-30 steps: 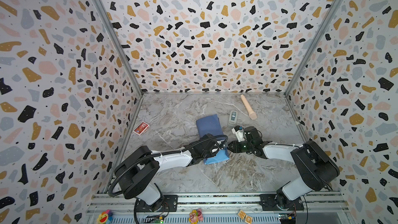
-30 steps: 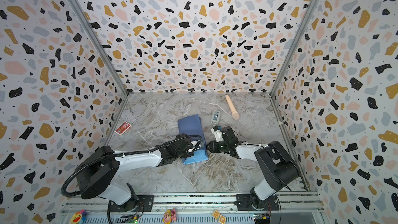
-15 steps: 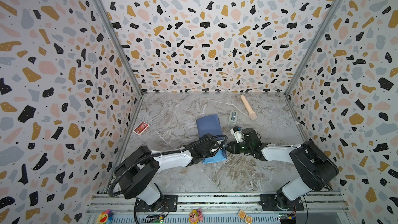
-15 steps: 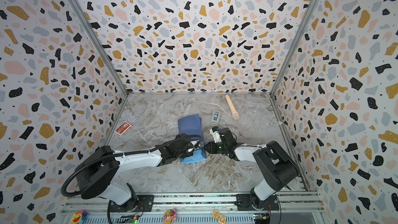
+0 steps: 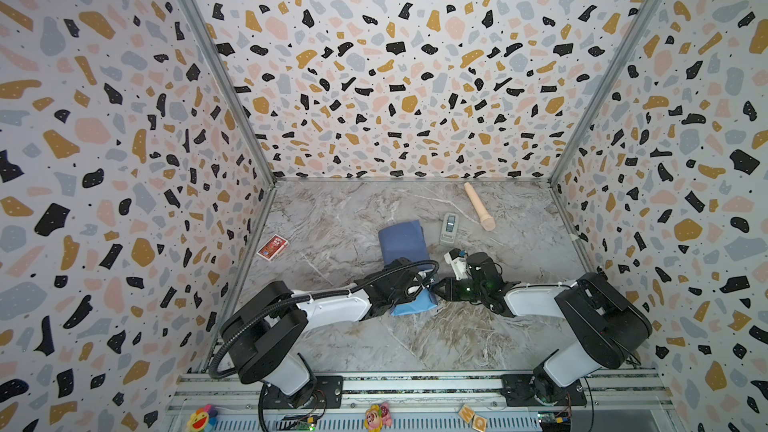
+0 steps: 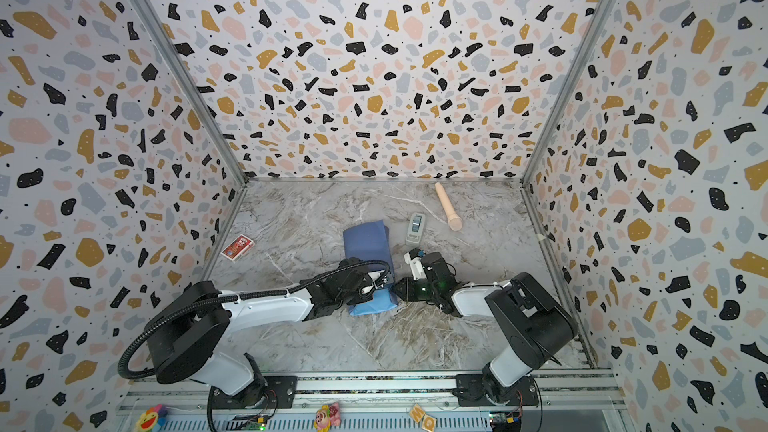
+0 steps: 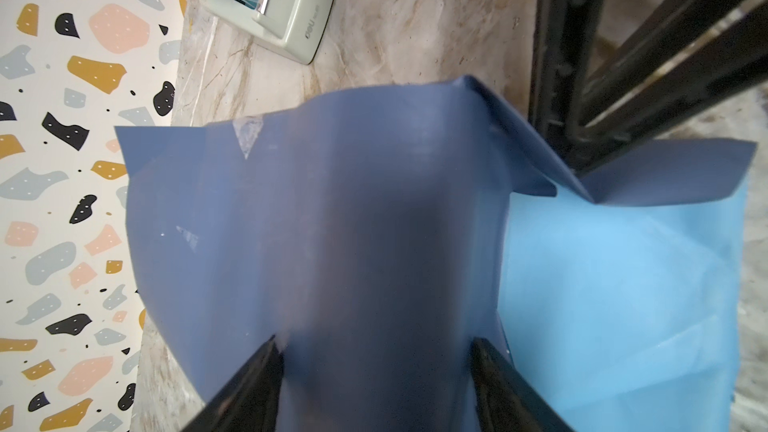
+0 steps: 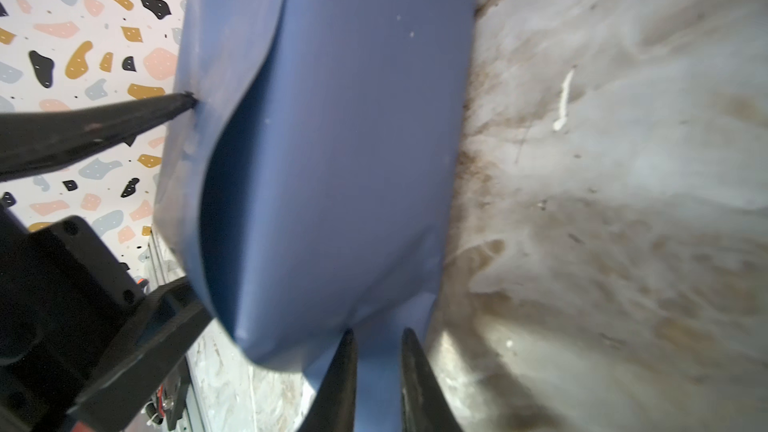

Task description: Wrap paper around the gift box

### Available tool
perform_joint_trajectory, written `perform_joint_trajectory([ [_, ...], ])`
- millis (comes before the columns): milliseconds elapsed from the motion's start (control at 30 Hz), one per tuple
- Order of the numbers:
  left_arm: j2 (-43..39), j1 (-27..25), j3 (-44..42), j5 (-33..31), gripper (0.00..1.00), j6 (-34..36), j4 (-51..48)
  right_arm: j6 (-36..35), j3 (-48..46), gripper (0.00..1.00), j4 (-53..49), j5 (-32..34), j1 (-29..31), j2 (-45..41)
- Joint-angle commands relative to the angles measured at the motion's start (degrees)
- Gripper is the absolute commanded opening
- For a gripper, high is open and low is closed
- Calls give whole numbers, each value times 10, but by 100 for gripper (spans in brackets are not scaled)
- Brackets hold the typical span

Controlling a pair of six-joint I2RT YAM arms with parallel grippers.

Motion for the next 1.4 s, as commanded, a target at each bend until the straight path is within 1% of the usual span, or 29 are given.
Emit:
perform_joint_trajectory([
  [0, 12, -4, 3, 5, 70, 1, -18, 14, -6, 19, 24, 2, 8, 1],
  [400, 12, -4, 5, 6, 70, -2, -20, 56, -16, 14, 92, 16, 25, 29],
  [733, 13, -5, 6, 9, 70, -5, -21, 86, -34, 12, 146, 67, 40, 39],
  [933, 15, -5, 7, 12, 70, -7, -21, 103, -35, 11, 182, 76, 48, 57],
  [1367, 14, -6, 8, 15, 70, -8, -23, 116, -45, 11, 233, 118, 61, 87],
])
